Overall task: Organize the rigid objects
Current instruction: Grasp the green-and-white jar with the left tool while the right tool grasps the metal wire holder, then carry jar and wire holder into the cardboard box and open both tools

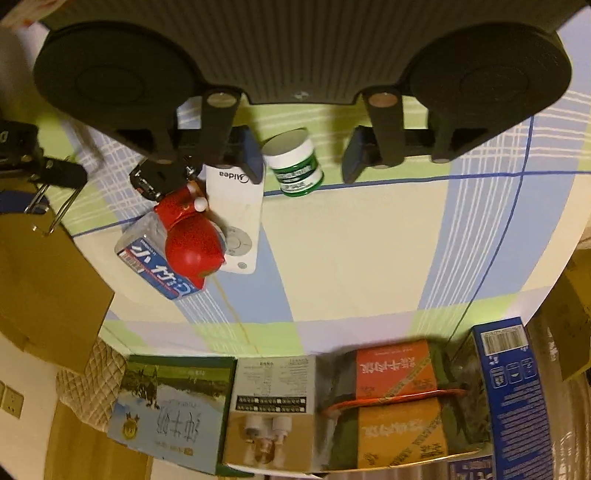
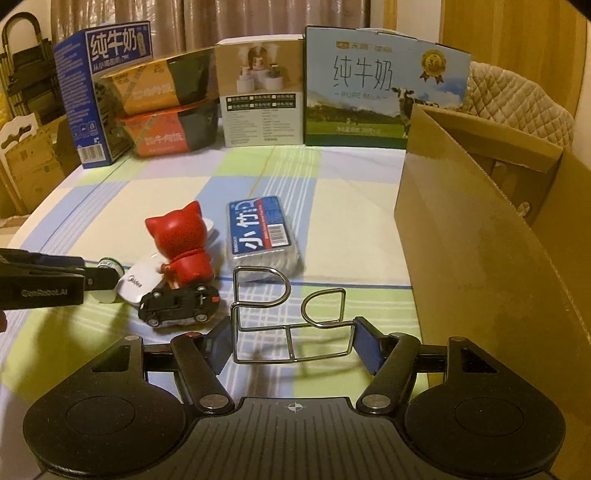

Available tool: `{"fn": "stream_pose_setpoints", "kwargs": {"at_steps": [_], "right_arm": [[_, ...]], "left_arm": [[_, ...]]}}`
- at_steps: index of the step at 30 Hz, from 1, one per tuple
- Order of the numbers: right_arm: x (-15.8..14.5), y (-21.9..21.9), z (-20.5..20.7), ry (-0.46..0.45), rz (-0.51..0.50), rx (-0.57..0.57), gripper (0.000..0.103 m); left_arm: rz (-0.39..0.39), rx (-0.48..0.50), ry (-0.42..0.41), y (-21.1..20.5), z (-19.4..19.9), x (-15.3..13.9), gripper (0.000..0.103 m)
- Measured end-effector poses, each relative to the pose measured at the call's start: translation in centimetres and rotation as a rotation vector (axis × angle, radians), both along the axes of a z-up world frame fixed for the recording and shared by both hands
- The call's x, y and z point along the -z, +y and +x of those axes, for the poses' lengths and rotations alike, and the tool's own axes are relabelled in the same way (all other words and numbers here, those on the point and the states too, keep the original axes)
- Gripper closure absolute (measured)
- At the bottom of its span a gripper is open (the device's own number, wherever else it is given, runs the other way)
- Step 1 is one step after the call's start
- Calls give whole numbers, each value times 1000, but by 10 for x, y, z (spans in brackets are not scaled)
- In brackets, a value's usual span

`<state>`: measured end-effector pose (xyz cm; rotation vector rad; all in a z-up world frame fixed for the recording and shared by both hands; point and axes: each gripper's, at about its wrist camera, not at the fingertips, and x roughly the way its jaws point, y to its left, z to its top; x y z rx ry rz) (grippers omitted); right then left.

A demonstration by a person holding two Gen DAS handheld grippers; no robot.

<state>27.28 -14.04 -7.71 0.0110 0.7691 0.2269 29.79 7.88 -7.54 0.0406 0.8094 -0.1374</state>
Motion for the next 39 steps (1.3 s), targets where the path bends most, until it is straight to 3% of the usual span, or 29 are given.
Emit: {"fn": "stream_pose_setpoints", "kwargs": {"at_steps": [2, 13, 19, 31, 39], "right_arm": [[-1, -1, 1, 3, 5, 2, 39], [-4, 1, -5, 7, 15, -19, 39], [-9, -2, -13, 6, 36, -12, 39], [-31, -12, -61, -30, 68, -35, 39], [-69, -27, -100, -76, 97, -36, 39]], "left_arm": [[23, 0, 10, -2, 2, 1, 77], [95, -1, 25, -3, -8, 8, 77], [76, -33, 54, -3, -13, 5, 77], [51, -6, 39, -21, -75, -42, 77], [27, 18, 1, -49, -122, -74, 77]]}}
